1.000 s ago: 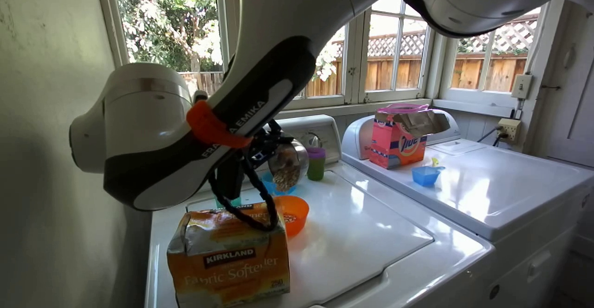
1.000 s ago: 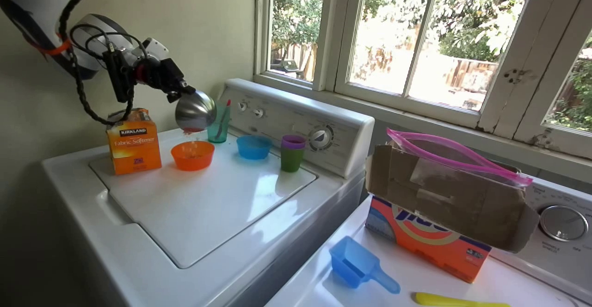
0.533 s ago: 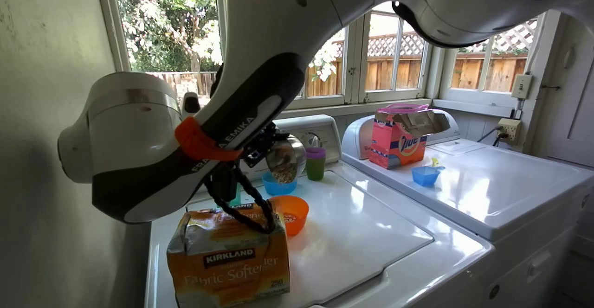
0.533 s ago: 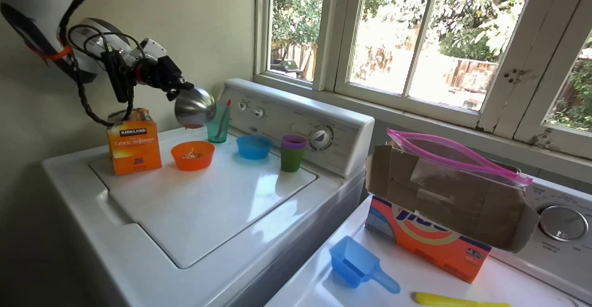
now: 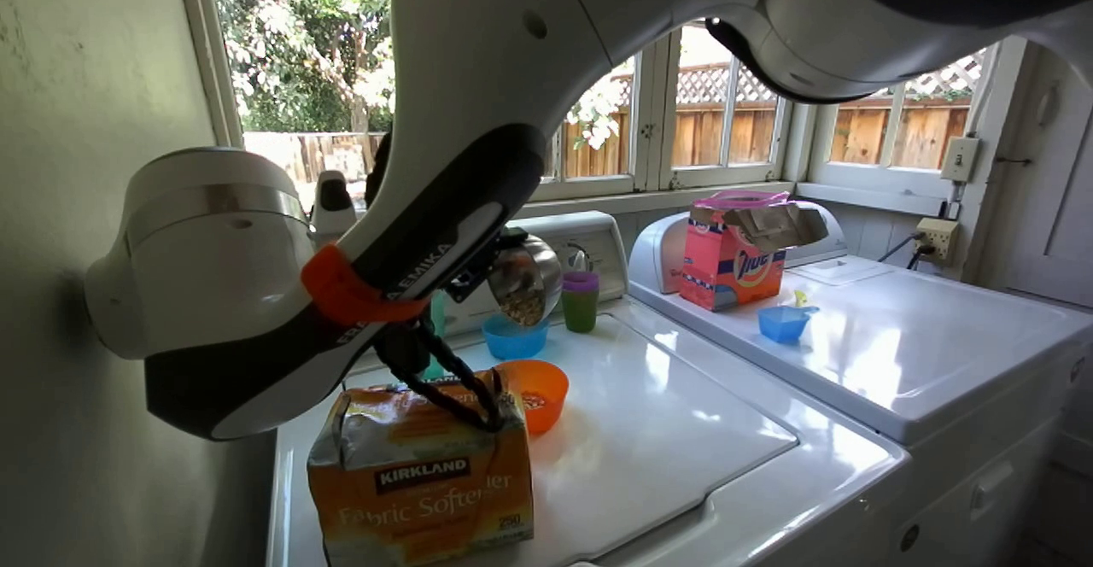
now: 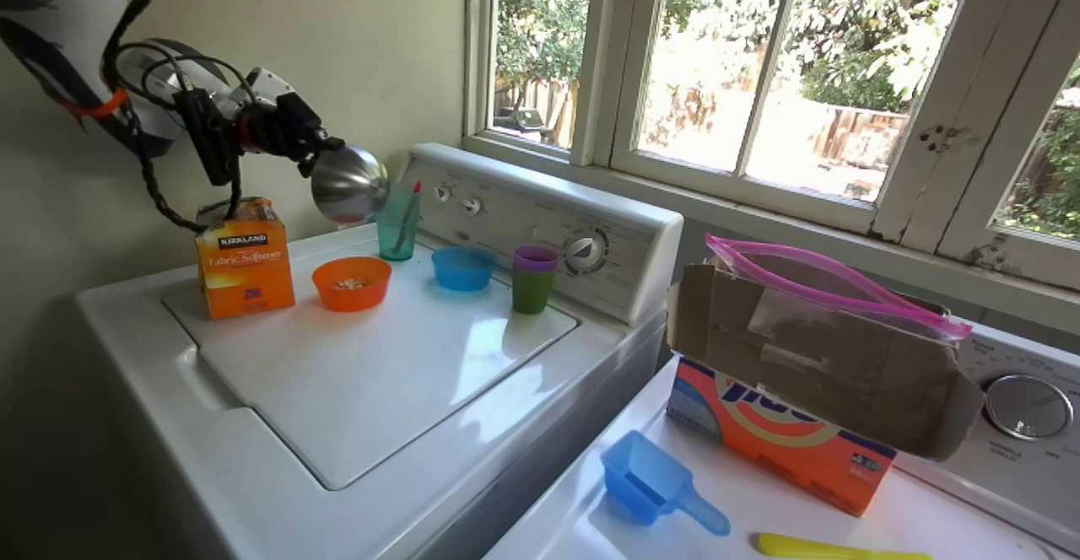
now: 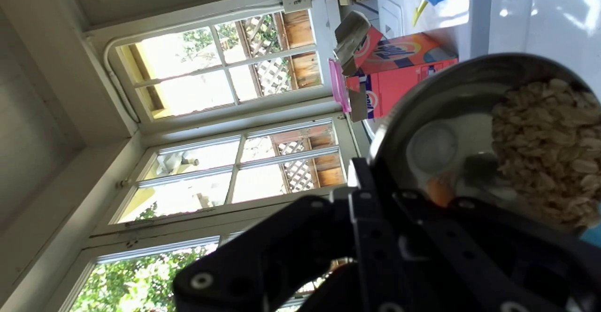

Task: Pour the contents in the silver bowl into the orange bowl

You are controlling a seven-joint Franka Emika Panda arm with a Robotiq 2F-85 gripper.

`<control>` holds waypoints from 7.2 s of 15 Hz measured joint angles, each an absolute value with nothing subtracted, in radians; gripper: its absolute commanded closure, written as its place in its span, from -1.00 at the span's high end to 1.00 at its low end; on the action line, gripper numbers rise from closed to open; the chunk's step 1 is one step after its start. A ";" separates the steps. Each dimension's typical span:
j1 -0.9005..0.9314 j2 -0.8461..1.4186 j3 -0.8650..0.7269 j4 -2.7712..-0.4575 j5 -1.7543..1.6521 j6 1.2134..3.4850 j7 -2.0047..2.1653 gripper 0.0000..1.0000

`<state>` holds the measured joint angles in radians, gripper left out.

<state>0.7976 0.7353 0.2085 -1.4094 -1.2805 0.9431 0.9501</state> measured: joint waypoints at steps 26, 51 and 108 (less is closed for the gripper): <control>0.845 0.779 0.162 -1.360 -1.332 0.851 0.877 -0.98; 1.011 0.797 -0.068 -1.360 -1.327 0.845 0.808 -0.98; 0.886 0.851 0.017 -1.310 -1.288 0.838 0.624 -0.98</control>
